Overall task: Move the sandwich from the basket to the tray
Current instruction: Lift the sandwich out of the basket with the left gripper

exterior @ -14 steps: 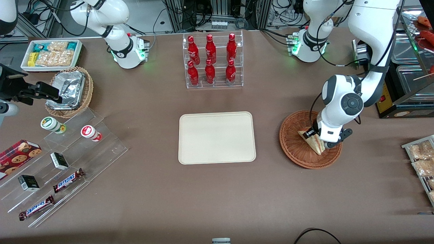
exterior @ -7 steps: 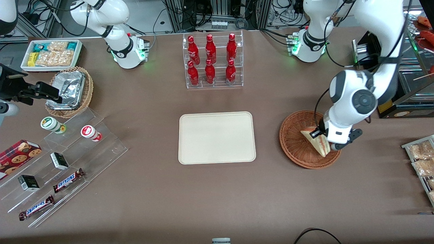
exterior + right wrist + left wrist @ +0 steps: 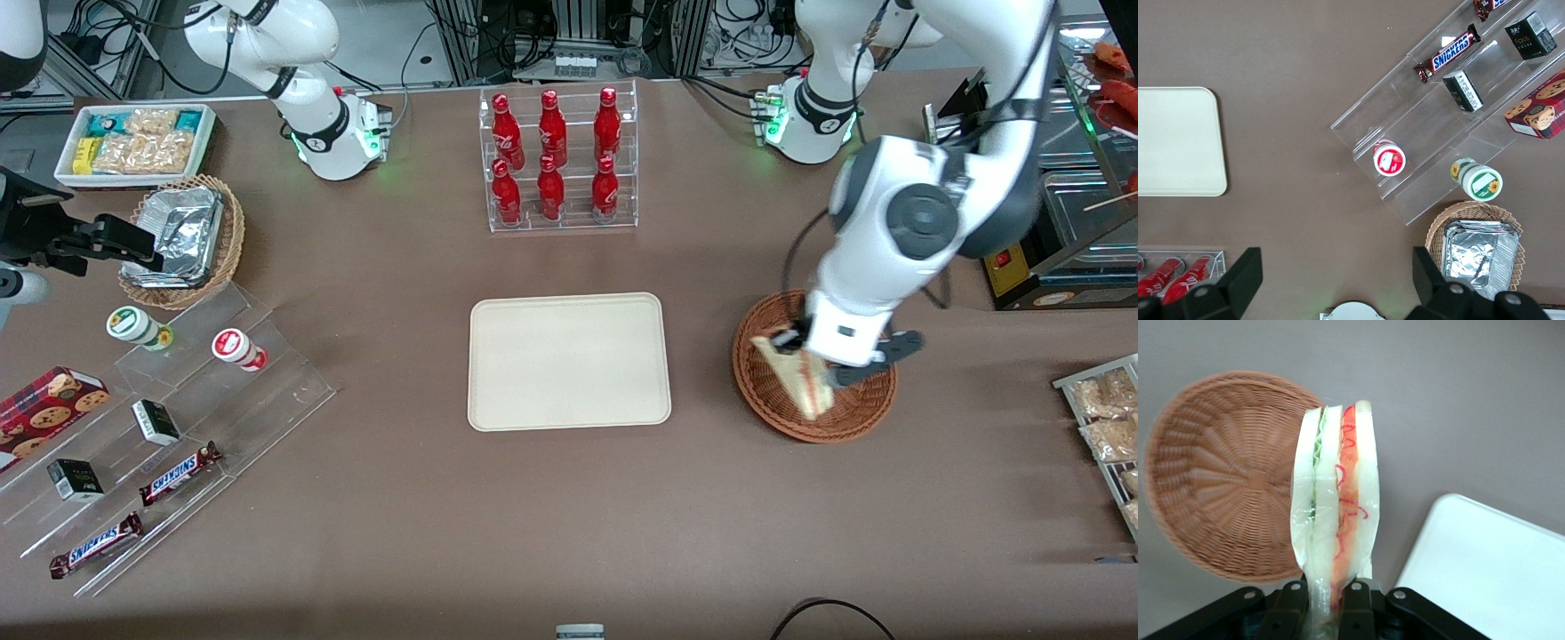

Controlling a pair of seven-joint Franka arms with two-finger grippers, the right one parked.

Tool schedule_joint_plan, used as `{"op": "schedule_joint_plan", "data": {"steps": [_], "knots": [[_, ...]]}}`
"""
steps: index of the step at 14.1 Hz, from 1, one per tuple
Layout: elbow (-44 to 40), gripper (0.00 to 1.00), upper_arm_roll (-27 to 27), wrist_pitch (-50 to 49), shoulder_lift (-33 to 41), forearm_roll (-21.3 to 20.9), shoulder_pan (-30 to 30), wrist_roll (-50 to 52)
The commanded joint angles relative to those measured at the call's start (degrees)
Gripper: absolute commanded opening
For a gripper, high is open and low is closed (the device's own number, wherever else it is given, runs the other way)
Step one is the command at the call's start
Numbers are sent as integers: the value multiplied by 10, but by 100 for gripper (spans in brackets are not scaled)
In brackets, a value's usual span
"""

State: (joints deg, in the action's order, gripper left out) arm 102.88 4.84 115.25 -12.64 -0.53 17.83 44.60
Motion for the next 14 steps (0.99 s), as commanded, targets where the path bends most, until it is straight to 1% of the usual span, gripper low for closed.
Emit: {"op": "schedule_joint_plan", "data": {"steps": [1,5,7,9,12,14], "knots": [[-64,0,-2,-14,-55,-8,53,11],[-164,0,-1,-14,-163,-7,114,17],[-197,0,-1,-13,-204,-7,150,18],[-217,0,-1,-9,-227,-7,166,18],[-220,0,-1,53,-244,-2,181,17],[-221,0,0,68,-260,-3,200,18]]}}
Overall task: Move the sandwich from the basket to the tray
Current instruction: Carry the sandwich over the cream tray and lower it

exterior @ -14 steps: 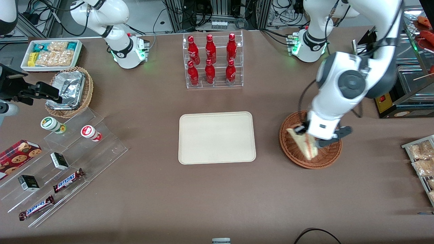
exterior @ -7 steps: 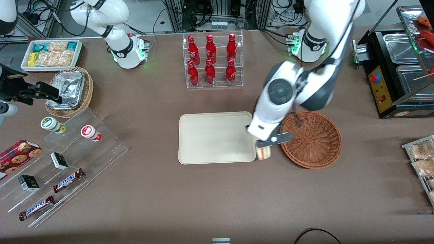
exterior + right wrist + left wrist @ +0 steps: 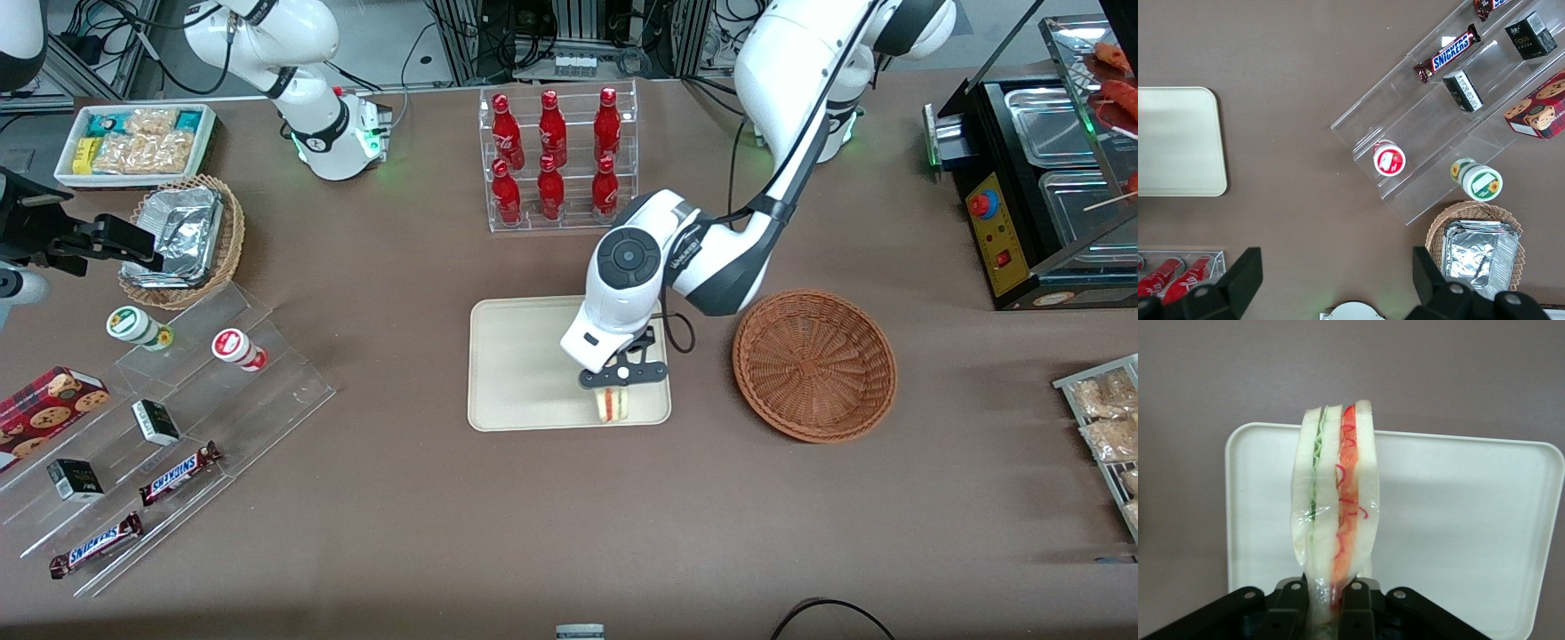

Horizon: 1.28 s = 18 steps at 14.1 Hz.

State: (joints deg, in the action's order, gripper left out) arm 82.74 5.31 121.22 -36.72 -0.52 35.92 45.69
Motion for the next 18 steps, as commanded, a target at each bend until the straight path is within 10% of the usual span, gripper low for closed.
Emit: {"op": "schedule_joint_plan", "data": {"steps": [1,12,14,18], "knots": [[-21,0,-5,9,-28,-4,24,6],[-18,3,-4,58,-84,-7,62,-7],[-16,90,-4,59,-84,-10,68,-1],[-19,100,-6,53,-61,-4,64,6]]}}
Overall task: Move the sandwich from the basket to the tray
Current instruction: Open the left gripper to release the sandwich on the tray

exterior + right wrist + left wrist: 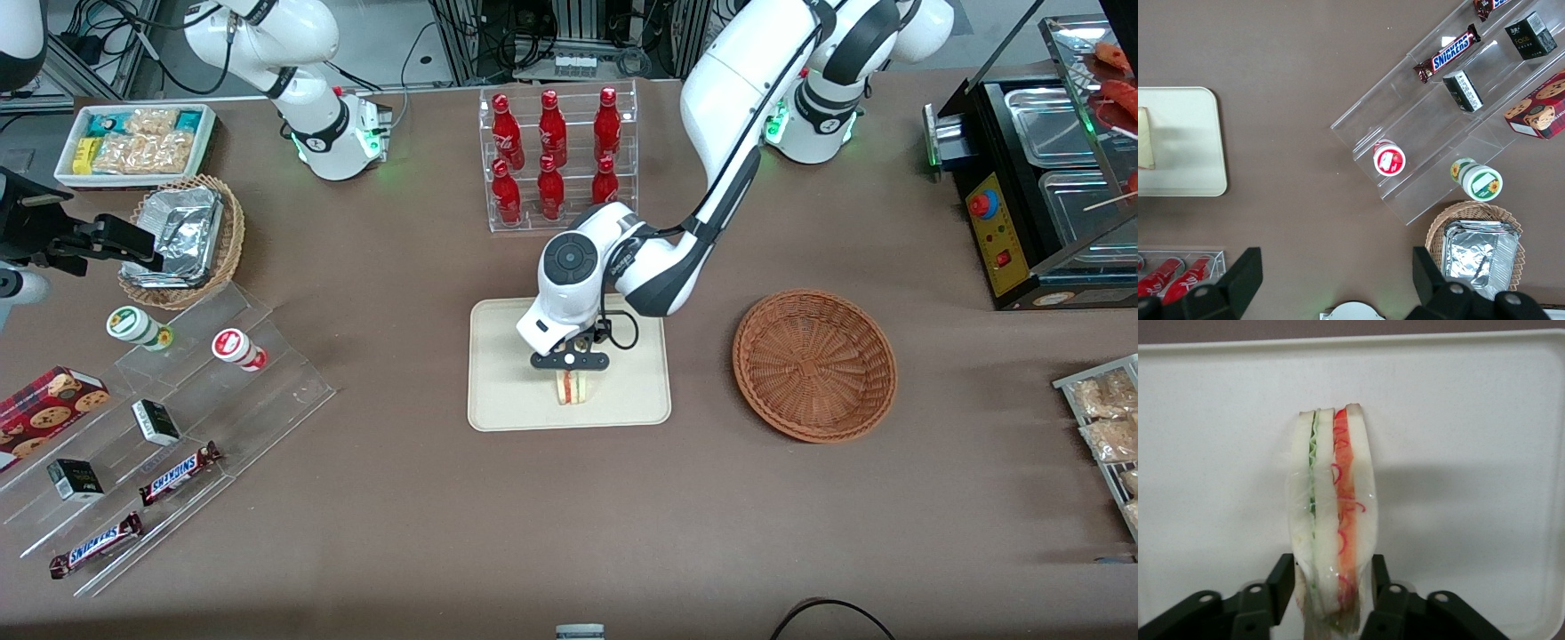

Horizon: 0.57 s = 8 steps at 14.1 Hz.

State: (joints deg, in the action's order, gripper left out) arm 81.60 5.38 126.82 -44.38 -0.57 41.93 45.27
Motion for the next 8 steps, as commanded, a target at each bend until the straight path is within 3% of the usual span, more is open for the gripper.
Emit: {"op": "schedule_joint_plan", "data": {"steps": [1,8], "knots": [[-4,100,-7,-6,32,-3,2,13],[2,100,-13,-168,187,-3,-75,52]]}}
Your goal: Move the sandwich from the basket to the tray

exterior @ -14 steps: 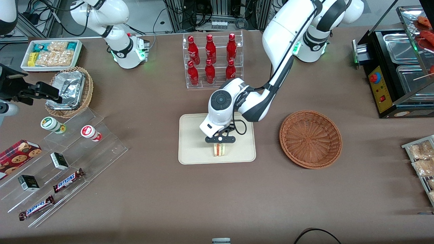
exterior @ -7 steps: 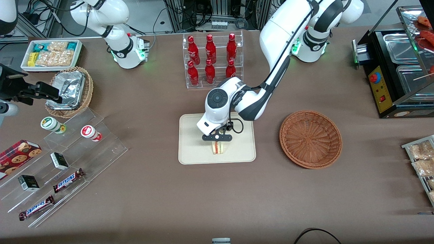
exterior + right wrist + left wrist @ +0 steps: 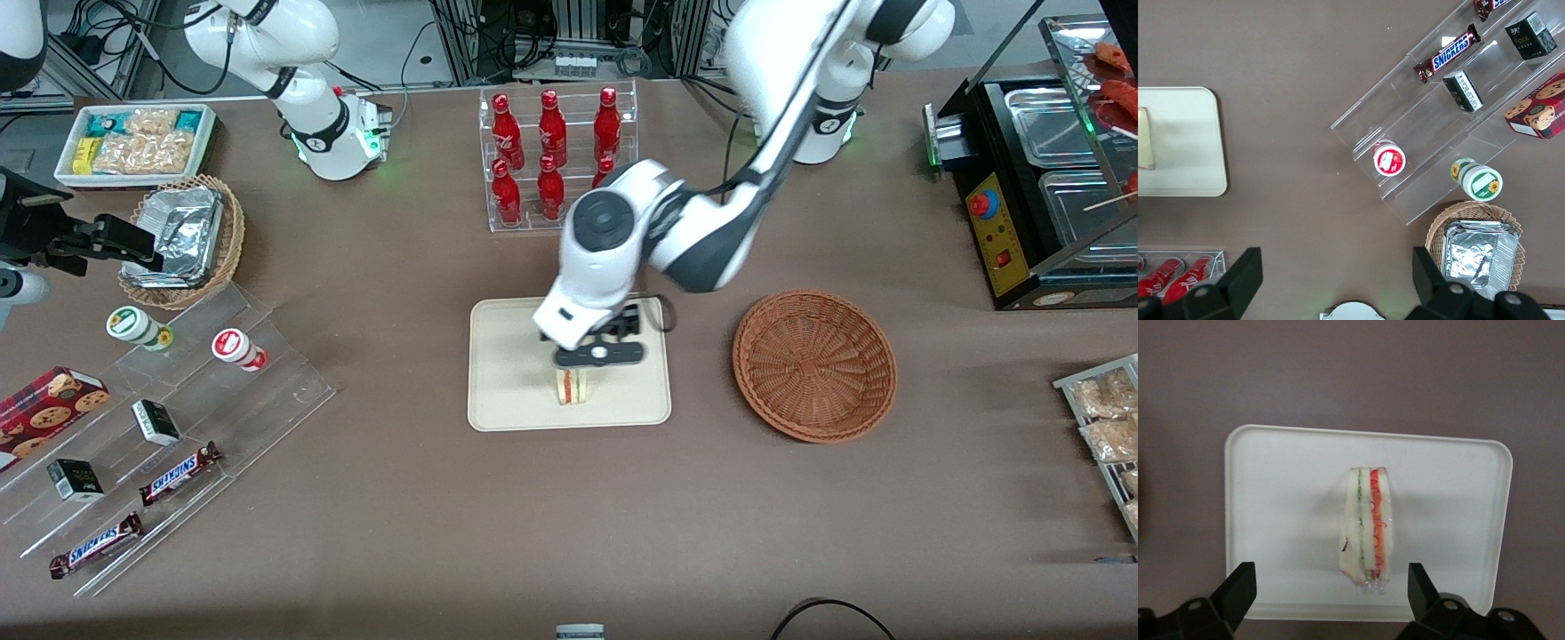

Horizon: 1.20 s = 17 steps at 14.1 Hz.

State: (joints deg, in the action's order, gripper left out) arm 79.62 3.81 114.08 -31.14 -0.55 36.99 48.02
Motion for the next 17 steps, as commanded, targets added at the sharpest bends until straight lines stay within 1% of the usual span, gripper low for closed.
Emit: {"op": "schedule_joint_plan", "data": {"steps": [1,4,8,9,11,14,17], "knots": [[34,100,1,-63,80,-9,-38,28],[103,100,2,-73,170,-10,-109,6],[168,100,1,-111,256,-10,-190,-112],[187,100,2,-111,277,-7,-224,-153],[192,100,2,-132,296,-2,-268,-234],[189,100,2,-162,316,-2,-319,-326],[187,100,1,-207,344,0,-358,-441]]}}
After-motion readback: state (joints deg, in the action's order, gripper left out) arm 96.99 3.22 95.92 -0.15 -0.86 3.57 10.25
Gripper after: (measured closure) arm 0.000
